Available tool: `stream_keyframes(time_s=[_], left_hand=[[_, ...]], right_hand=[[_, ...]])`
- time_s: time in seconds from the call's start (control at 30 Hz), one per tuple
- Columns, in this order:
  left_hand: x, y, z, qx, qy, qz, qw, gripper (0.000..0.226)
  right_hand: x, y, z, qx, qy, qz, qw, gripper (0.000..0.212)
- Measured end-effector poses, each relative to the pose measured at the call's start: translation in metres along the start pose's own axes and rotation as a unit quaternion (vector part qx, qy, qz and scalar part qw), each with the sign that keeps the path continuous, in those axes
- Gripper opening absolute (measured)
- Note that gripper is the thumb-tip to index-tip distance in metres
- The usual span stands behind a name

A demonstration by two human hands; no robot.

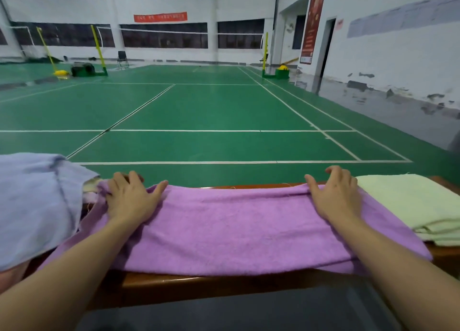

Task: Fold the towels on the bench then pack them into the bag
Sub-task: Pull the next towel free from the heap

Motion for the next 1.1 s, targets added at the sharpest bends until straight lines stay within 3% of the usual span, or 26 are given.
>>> stream_keyframes(time_s=[0.17, 0.3, 0.43, 0.53, 0.63, 0.73, 0.8, 0.9, 1.0, 1.1], left_hand=[[0.003, 0.029, 0.030, 0.063, -0.102, 0.008, 0.993, 0.043], [0.017, 0.030, 0.065, -0.076, -0.214, -0.004, 0.974, 0.047], [0.023, 0.019, 0.071, -0.171, -0.229, -0.064, 0.956, 0.079], [0.025, 0.011, 0.065, -0.209, -0.215, -0.078, 0.951, 0.086], [0.031, 0.010, 0.065, -0.185, -0.202, -0.082, 0.958, 0.080], [0.033, 0.025, 0.077, -0.071, -0.198, -0.055, 0.976, 0.061], [0.023, 0.045, 0.090, 0.006, -0.227, 0.010, 0.974, 0.040], [-0.014, 0.066, 0.109, 0.054, -0.279, 0.058, 0.957, 0.018], [-0.055, 0.063, 0.117, 0.035, -0.309, 0.053, 0.949, 0.028], [-0.074, 0.056, 0.121, 0.015, -0.334, 0.087, 0.938, 0.035]], right_hand=[[-0.008, 0.027, 0.023, 0.058, 0.043, 0.022, 0.997, 0.036], [-0.034, 0.037, 0.059, -0.109, 0.113, 0.056, 0.986, 0.039], [-0.045, 0.027, 0.069, -0.273, 0.071, 0.048, 0.958, 0.062], [-0.043, 0.014, 0.068, -0.314, 0.070, 0.048, 0.946, 0.064], [-0.038, 0.009, 0.062, -0.275, 0.100, -0.011, 0.956, 0.040], [-0.039, 0.024, 0.066, -0.134, 0.153, -0.124, 0.971, 0.024], [-0.041, 0.046, 0.085, -0.053, 0.232, -0.155, 0.959, 0.024], [-0.022, 0.072, 0.123, -0.067, 0.350, -0.120, 0.927, 0.029], [0.004, 0.074, 0.136, -0.126, 0.409, -0.119, 0.896, 0.028], [0.011, 0.066, 0.133, -0.126, 0.434, -0.126, 0.883, 0.032]])
Point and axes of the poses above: each hand's wrist, its own z-axis away from the middle knuckle, its own y-axis out of the back of the hand, x = y × z, the point moved 2 cm from there along -z, towards the middle knuckle, and after that the axes turned 6 degrees about -z, right-handed, at the moved point
